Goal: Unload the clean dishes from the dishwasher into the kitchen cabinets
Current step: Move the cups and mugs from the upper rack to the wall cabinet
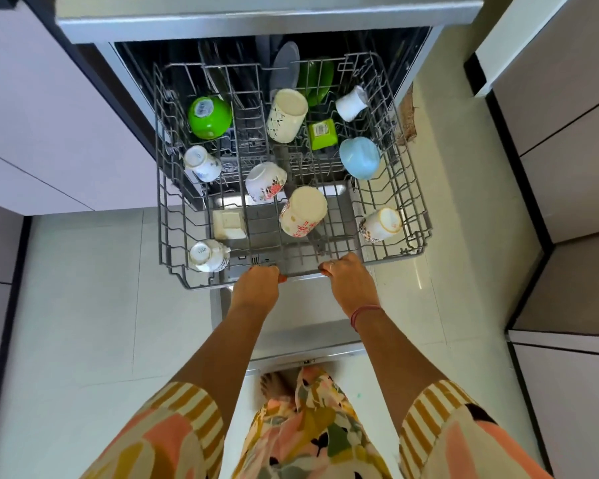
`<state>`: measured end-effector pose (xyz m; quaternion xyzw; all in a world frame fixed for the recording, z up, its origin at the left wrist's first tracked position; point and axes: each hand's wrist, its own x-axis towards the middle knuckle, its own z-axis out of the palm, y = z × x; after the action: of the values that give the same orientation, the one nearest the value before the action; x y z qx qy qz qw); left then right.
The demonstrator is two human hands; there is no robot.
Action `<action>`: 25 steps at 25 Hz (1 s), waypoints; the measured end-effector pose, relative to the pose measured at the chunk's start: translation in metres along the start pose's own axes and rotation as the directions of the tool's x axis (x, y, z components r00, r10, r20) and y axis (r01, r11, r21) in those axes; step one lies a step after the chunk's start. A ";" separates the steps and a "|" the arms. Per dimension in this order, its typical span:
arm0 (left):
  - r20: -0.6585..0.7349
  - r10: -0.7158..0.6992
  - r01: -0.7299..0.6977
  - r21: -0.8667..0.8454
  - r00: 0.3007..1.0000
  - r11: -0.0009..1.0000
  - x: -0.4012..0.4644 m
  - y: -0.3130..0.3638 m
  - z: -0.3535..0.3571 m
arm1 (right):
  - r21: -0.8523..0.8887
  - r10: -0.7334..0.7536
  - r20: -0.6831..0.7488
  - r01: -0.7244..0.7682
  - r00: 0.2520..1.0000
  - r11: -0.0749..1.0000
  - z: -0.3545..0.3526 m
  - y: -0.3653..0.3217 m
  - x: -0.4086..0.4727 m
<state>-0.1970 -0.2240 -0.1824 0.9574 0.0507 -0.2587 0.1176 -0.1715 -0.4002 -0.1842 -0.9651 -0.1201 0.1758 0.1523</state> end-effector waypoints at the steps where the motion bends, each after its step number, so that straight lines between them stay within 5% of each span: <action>1: 0.005 -0.002 0.002 0.007 1.000 1.000 -0.004 0.000 0.000 | 0.012 0.009 0.005 -0.009 1.000 1.000 0.003 0.001 -0.003; 16: 0.102 0.034 -0.034 -0.001 0.994 0.999 -0.031 -0.003 0.023 | 0.013 0.039 0.004 -0.039 0.999 0.999 0.016 0.005 -0.043; 19: 0.172 0.060 -0.032 -0.164 0.983 0.986 -0.025 -0.010 0.019 | 0.016 -0.002 0.016 0.002 1.000 1.000 0.015 0.007 -0.043; 22: 0.000 -0.033 0.030 -0.416 0.999 0.909 -0.022 -0.028 0.009 | 0.044 0.008 0.000 -0.008 1.000 0.999 0.017 0.009 -0.038; 25: -0.190 -0.174 0.143 -0.165 0.966 0.976 -0.013 -0.063 0.003 | 0.031 0.026 -0.080 -0.023 0.996 0.999 0.021 0.006 -0.033</action>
<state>-0.2194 -0.1640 -0.1907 0.9601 0.1583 -0.1634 0.1625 -0.2079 -0.4102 -0.1951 -0.9704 -0.0995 0.1406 0.1692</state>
